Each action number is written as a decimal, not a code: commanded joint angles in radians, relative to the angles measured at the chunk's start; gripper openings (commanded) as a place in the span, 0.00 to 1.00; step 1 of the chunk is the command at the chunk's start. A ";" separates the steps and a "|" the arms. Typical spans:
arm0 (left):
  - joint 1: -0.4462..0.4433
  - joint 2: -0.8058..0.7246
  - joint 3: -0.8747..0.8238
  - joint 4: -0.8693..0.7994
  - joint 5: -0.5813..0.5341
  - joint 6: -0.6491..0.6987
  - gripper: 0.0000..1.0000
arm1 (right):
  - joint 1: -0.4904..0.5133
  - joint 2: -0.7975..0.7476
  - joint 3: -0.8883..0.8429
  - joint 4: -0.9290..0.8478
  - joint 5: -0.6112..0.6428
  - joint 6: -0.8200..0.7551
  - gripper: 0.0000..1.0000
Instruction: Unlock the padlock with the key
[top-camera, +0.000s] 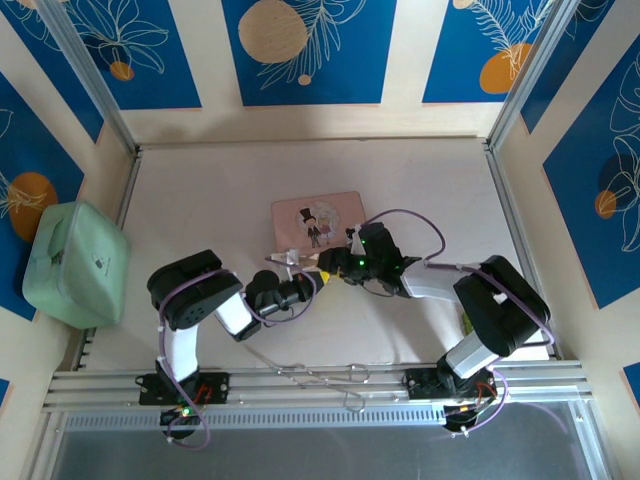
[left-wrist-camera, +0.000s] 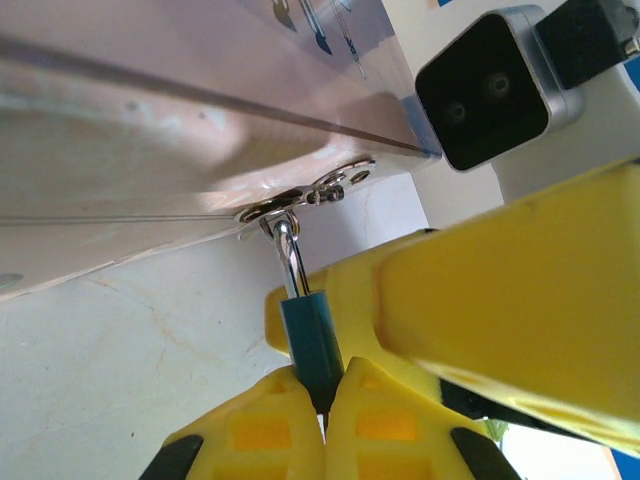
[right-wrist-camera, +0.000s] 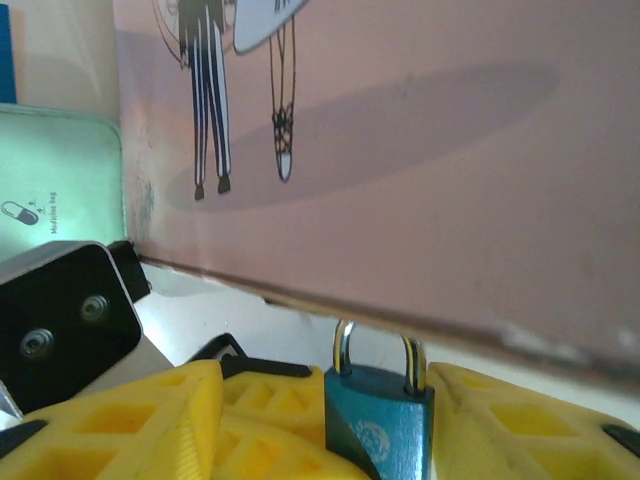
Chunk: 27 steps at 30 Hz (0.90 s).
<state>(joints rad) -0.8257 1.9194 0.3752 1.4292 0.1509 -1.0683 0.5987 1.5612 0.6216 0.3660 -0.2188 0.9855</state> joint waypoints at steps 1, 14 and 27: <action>0.015 0.001 0.002 -0.021 0.053 -0.085 0.00 | -0.015 0.030 -0.022 0.073 -0.045 0.030 0.51; 0.024 0.001 -0.004 -0.022 0.053 -0.090 0.00 | -0.025 0.065 -0.046 0.106 -0.065 0.044 0.12; 0.036 -0.030 -0.025 -0.021 0.041 -0.096 0.37 | 0.004 0.012 -0.091 0.078 0.056 0.098 0.00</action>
<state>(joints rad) -0.7994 1.9068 0.3748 1.4342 0.1810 -1.1248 0.5831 1.5856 0.5701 0.4953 -0.1833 1.0000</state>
